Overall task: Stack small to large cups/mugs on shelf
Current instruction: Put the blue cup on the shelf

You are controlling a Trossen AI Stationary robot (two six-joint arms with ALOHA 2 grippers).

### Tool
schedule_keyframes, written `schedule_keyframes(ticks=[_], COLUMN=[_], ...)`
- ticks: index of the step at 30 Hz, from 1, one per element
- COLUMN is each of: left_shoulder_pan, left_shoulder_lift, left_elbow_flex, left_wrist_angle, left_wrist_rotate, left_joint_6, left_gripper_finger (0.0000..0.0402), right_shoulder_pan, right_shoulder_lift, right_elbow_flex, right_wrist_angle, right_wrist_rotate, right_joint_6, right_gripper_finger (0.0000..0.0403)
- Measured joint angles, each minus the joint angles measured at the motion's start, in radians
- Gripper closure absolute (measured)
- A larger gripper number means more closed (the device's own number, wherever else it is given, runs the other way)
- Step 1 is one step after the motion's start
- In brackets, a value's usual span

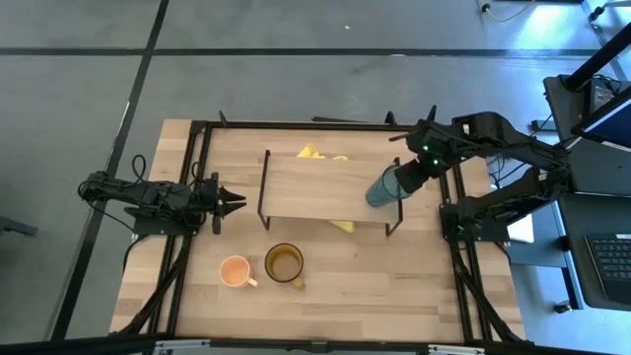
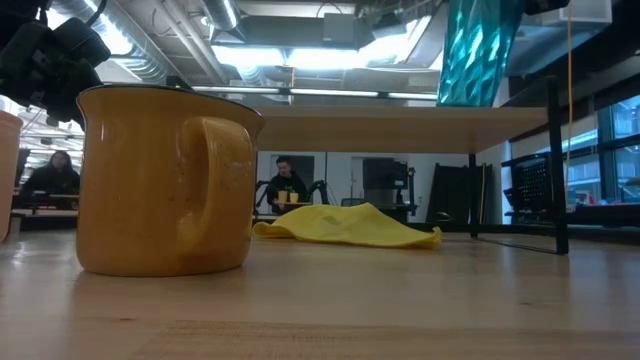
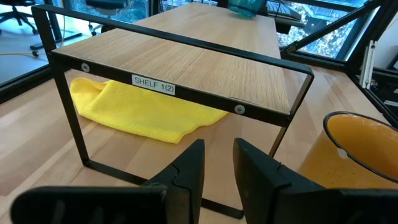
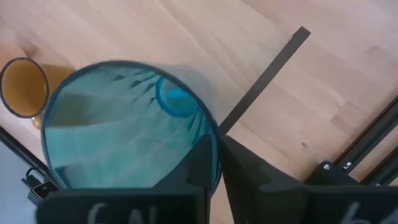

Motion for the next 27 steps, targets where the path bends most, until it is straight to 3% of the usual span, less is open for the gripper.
schedule_keyframes(ticks=[27], left_shoulder_pan=[0.0], left_shoulder_lift=[0.0], left_elbow_flex=[0.0], left_wrist_angle=[0.0], left_wrist_rotate=[0.0], left_joint_6=[0.0], left_gripper_finger=[0.0323], right_shoulder_pan=[0.001], right_shoulder_lift=[0.0], right_elbow_flex=[0.001], right_wrist_angle=[0.15], right_wrist_rotate=[-0.014], right_joint_6=[-0.073], right_gripper_finger=[0.0354])
